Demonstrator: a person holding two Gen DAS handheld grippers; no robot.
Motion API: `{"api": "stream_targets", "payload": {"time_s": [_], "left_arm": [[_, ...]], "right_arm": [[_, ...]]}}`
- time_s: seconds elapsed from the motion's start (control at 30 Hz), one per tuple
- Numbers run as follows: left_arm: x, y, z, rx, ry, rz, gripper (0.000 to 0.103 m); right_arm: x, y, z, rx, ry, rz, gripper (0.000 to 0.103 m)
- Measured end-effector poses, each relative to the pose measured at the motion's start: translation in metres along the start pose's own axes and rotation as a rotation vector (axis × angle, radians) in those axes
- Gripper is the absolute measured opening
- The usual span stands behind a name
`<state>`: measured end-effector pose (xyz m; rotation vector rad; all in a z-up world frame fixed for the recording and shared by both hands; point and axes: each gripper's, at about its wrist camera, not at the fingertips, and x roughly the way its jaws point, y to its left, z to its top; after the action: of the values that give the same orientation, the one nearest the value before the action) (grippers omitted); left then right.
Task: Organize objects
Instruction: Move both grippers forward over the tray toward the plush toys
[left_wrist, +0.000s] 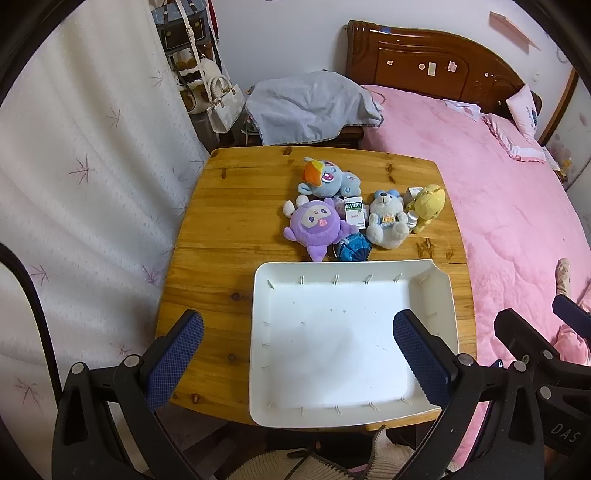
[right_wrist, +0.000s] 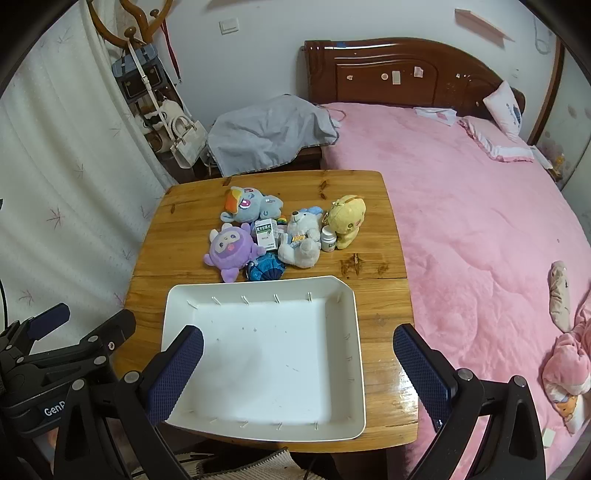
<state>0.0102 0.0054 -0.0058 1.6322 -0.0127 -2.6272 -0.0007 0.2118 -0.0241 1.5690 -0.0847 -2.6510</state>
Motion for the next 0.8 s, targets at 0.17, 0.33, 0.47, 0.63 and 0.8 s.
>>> {"api": "stream_targets", "payload": {"time_s": [0.17,0.33,0.47,0.63,0.8], "left_arm": [[0.000,0.000,0.000,-0.002,0.001,0.001,0.102],[0.000,-0.003,-0.002,-0.009,0.001,0.007,0.102],[-0.001,-0.003,-0.001,-0.013,-0.001,0.008,0.102],[-0.004,-0.013,-0.001,-0.032,-0.006,0.020,0.102],[-0.005,-0.022,0.000,-0.050,-0.017,0.030,0.102]], "right_arm": [[0.000,-0.002,0.000,-0.002,0.003,0.006,0.103],[0.000,-0.005,0.001,-0.006,0.004,0.011,0.103],[0.000,-0.010,0.001,-0.012,0.001,0.019,0.103],[0.001,-0.018,0.003,-0.025,-0.001,0.033,0.103],[0.002,-0.030,0.006,-0.039,-0.007,0.050,0.103]]}}
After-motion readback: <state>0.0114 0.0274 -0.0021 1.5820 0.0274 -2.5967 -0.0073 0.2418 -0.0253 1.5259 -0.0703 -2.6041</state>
